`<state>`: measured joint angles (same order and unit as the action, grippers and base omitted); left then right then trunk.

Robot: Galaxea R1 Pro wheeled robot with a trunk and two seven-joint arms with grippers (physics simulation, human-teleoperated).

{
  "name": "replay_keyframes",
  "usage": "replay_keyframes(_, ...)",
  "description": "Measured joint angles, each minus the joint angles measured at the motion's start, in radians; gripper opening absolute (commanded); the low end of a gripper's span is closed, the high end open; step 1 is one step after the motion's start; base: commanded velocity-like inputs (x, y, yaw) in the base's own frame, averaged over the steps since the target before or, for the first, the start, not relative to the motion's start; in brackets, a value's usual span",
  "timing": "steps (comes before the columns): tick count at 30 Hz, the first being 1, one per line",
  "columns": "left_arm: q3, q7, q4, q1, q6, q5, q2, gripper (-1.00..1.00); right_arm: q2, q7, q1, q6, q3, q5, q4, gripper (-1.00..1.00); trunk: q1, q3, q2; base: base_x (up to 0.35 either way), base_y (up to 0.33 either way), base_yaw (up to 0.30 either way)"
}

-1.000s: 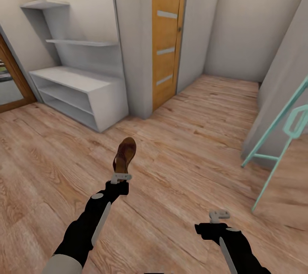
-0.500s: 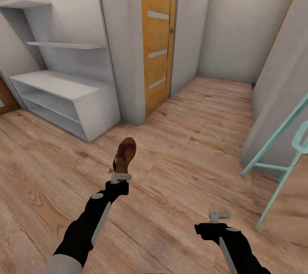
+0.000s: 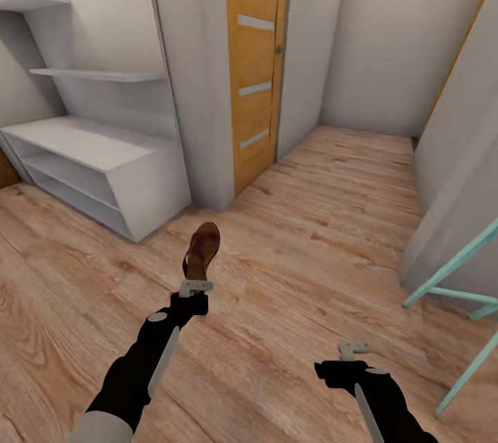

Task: Pick up the two gym shoes and the two sandals from the corridor floor and place them onto the hallstand (shoe rack) in the corridor, making sure they are on the rack and not on the floor. Arrange them so the two gym shoes are next to each other and the two sandals are next to each other.

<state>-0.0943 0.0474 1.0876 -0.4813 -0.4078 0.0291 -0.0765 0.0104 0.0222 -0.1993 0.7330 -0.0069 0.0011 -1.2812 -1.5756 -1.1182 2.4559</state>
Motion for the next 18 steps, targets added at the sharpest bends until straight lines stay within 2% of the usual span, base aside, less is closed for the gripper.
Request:
replay_keyframes(10,0.000,0.001,0.000,0.000,0.000,0.000,0.000,-1.00,0.000,0.000,0.000,0.000,0.000,0.000,0.000,1.00,0.000,0.000,0.000,0.342,0.000,-0.006)
replay_keyframes(18,0.000,0.001,0.000,0.000,0.000,0.000,0.000,-1.00,0.000,0.000,0.000,0.000,0.000,0.000,0.000,1.00,0.000,0.007,0.000,0.342,0.000,-0.150)
